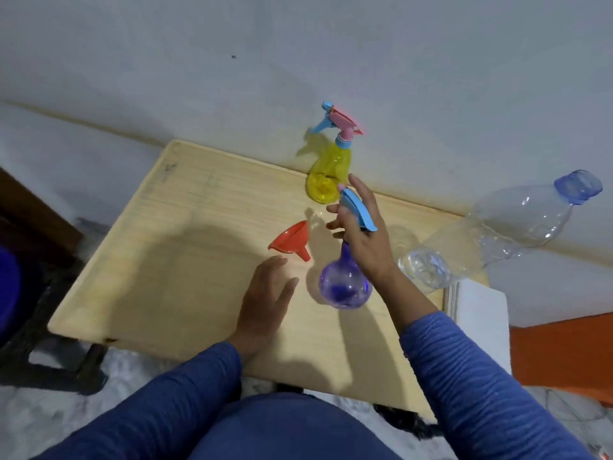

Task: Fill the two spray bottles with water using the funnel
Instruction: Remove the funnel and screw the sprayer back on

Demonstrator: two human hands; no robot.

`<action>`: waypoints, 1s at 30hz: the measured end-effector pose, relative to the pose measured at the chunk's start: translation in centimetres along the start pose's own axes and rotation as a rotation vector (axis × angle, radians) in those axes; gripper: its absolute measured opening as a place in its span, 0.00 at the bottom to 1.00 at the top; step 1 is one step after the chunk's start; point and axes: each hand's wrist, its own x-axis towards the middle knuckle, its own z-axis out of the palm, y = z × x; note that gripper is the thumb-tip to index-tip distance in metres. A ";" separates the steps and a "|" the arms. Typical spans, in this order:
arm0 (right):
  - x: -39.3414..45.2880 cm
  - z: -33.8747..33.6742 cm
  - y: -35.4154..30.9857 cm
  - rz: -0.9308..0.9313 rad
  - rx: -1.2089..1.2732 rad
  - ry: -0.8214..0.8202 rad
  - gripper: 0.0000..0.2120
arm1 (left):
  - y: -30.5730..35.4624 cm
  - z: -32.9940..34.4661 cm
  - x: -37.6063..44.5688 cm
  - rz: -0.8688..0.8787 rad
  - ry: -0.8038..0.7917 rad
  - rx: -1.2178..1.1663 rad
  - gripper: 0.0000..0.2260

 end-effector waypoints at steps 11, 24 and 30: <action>4.2 4.4 0.4 0.517 0.486 -0.337 0.10 | -5.6 -4.6 0.8 -0.403 0.341 0.664 0.19; 3.9 6.0 1.3 0.450 0.196 -0.254 0.09 | -5.3 -4.6 1.2 -0.474 0.350 0.682 0.22; 3.8 5.1 1.5 0.511 0.352 -0.321 0.10 | -5.2 -4.7 1.1 -0.479 0.349 0.678 0.21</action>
